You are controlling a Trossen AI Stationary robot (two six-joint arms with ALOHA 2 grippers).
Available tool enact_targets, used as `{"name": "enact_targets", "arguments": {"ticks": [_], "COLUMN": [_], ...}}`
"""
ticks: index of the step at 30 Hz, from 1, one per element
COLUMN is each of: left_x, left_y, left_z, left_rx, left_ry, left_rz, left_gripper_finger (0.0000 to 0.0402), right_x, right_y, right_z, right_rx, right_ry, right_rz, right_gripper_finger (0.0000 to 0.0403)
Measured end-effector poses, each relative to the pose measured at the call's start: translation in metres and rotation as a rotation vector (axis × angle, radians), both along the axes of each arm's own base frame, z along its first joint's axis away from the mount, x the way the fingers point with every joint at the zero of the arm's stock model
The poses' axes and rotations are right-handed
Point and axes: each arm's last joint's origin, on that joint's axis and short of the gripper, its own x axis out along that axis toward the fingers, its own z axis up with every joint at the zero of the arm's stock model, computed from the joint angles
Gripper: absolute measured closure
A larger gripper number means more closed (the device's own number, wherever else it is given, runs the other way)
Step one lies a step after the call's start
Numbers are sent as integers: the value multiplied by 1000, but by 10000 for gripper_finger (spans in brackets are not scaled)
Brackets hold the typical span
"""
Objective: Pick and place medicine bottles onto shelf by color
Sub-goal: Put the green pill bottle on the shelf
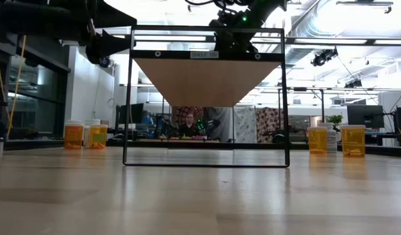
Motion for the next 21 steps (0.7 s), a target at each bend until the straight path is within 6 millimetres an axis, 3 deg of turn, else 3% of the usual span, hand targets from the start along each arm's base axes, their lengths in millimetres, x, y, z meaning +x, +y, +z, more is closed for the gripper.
{"name": "enact_targets", "arguments": {"ticks": [21], "left_x": [0], "left_y": [0], "left_z": [0], "left_rx": [7], "left_ry": [3], "left_rz": [0], "left_gripper_finger": [71], "right_x": [0], "right_y": [0], "right_z": [-1], "right_rx": [10], "right_ry": [1], "right_rz": [-3], "right_gripper_finger": [190]}}
